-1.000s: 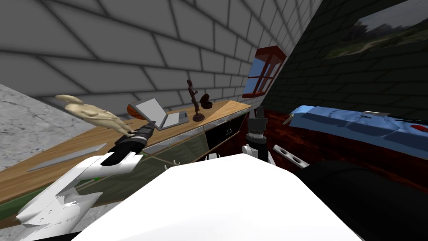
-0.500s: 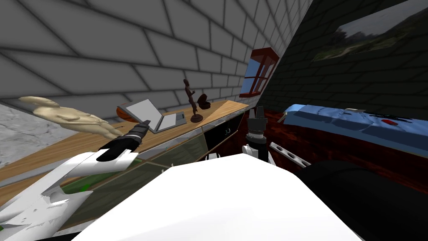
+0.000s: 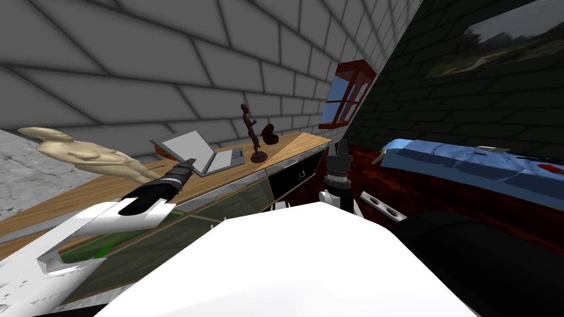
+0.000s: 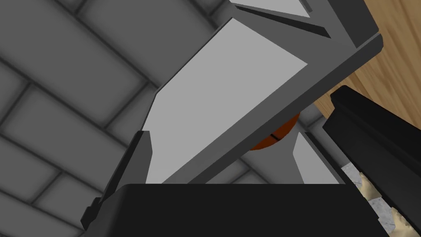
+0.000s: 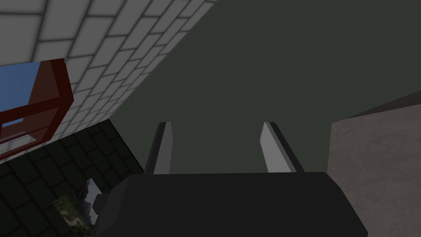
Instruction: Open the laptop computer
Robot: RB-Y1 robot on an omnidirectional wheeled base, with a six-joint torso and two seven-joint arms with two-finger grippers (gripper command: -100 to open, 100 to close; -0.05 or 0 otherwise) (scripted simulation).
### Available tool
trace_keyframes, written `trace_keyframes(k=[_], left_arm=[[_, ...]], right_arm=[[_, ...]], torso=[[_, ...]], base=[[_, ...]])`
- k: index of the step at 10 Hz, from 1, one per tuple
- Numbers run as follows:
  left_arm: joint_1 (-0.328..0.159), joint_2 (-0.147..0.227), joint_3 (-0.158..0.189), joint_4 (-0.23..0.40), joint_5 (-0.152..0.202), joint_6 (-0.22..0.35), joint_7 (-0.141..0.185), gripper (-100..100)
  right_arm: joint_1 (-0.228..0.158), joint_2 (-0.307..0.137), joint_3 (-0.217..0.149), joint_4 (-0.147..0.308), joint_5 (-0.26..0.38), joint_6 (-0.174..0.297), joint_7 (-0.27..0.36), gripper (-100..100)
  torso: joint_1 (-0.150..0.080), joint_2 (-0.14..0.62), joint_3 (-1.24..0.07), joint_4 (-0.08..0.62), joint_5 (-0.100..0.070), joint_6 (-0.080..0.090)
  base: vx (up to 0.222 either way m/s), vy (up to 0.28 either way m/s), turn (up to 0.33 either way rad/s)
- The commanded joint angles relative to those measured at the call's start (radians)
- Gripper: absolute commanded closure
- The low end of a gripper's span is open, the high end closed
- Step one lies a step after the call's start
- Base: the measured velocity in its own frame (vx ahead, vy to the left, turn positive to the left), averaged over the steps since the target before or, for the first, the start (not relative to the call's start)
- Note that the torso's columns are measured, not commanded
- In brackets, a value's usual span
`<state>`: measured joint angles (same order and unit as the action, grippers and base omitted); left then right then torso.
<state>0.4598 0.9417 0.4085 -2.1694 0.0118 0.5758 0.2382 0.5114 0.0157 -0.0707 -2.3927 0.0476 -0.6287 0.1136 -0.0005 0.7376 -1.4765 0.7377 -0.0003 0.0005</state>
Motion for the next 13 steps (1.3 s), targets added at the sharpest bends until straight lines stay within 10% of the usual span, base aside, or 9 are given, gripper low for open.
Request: trace_keyframes(k=[1,8,13], left_arm=[[0.037,0.045,0.015,0.041,0.007,-0.073,0.044,-100],[0.124,0.150,0.051,0.137,0.025,-0.245,0.145,-100],[0.123,0.149,0.050,0.137,0.025,-0.252,0.145,-100]], right_arm=[[0.000,0.000,0.000,0.000,0.000,0.000,0.000,0],[0.000,0.000,0.000,0.000,0.000,0.000,0.000,0],[0.000,0.000,0.000,0.000,0.000,0.000,0.000,0]], torso=[[0.002,0.002,0.002,0.001,0.001,-0.001],[0.001,0.000,0.000,0.000,0.000,-0.001],[0.002,0.001,0.001,0.001,0.001,-0.001]], base=[[0.074,-0.067,0.138],[0.040,-0.045,0.114],[0.005,-0.006,0.019]])
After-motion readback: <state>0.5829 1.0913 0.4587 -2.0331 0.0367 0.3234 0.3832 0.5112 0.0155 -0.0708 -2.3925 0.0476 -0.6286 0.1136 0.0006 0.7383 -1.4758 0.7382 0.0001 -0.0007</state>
